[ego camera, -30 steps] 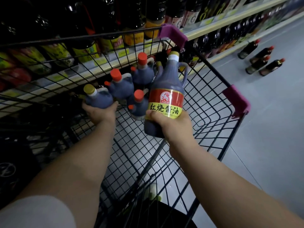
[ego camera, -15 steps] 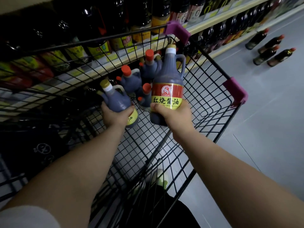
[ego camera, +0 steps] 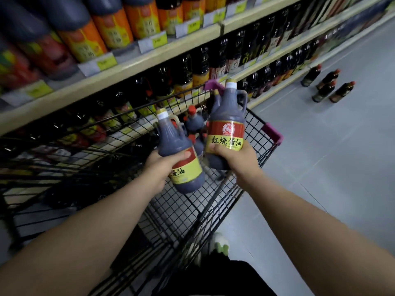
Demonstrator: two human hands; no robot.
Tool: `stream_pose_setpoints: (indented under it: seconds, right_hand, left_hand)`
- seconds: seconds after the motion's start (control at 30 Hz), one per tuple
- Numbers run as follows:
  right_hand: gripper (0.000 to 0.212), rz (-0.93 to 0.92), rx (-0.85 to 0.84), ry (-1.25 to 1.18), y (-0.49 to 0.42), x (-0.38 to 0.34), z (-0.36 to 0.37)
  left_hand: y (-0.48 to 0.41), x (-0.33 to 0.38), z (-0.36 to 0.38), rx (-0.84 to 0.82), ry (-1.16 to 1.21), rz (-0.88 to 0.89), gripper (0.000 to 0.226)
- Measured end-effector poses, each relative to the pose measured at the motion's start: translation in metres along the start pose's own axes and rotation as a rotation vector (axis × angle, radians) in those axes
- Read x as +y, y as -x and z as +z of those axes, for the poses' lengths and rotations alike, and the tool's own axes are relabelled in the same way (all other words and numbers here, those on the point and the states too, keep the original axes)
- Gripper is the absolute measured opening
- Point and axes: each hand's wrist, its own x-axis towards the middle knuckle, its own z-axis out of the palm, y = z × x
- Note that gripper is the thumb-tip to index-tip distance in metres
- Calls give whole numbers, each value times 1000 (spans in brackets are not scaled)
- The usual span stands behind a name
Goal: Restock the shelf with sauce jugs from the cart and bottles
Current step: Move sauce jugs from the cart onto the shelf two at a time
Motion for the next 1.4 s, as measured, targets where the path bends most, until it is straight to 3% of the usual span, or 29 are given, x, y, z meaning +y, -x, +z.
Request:
stream_pose_setpoints:
  seconds: [0.1,0.23,0.27,0.37,0.47,0.57,0.77,0.93,1.1,1.3,1.4]
  right_hand:
    - [37,-16,2,-33,2,-19,-23]
    - [36,-81,2,-64,-6,-43,-61]
    - [38,-100,3,-76,-10,-52,-77]
    - [59,-138,-13,-123,-26,-67,-116]
    - [74,-197,-60,-166,-50,-88,-168]
    - [71,-233,-104,-201,-77,-114,-229]
    - [44,-262,-146,-180,-124,-170,-335]
    - [58,-277,-110,-158,-165,-201,-389]
    - [53,-253,-77,-152,-228,-226,-429]
    - [66,-220,-35,-163,-324,-270,-456]
    - [59,-232,-35,-167,-372,-305,-471]
  left_hand:
    - [16,25,21,-114,45,-51,37]
    - [26,49,61,-227,47,-34,76]
    - [27,57,81,-244,35,-20,76]
    - [27,72,129,-288,22,18,47]
    - [22,85,193,-300,17,50,44]
    - [18,98,264,-316,16,79,39]
    - [15,128,389,-247,69,135,33]
    - [1,158,459,-237,70,184,32]
    - [-50,188,517,-252,10,241,42]
    - [-135,237,585,-256,-71,306,55]
    - [-173,272,621,-266,-97,322,75]
